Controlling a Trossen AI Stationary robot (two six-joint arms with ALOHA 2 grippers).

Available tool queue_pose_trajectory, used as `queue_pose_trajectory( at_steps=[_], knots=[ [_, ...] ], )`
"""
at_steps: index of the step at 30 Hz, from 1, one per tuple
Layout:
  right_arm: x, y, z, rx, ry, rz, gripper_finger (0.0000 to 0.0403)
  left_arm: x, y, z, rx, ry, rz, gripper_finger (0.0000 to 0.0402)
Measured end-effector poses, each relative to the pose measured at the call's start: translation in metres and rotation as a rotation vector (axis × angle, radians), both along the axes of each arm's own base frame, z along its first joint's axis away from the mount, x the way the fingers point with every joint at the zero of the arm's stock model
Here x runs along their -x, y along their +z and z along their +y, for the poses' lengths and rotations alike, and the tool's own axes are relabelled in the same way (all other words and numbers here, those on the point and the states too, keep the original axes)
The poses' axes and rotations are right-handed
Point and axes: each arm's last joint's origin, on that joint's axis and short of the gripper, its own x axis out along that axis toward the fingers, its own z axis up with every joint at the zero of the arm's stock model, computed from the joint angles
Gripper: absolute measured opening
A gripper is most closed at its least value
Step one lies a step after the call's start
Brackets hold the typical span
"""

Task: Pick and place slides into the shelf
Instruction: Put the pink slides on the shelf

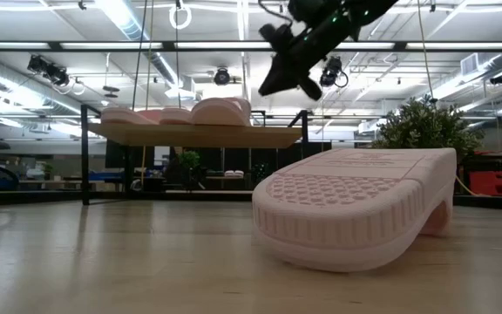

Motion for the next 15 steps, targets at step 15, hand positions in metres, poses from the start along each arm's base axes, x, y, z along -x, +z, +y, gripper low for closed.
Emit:
queue_pose_trajectory(
  at_steps=[15],
  knots=[
    [0.065,0.047,0.088,-0.041,0.322,0.218,0.0072,-0.023,-0.027,-0.009,0.196,-0.089,0.192,0.0103]
  ],
)
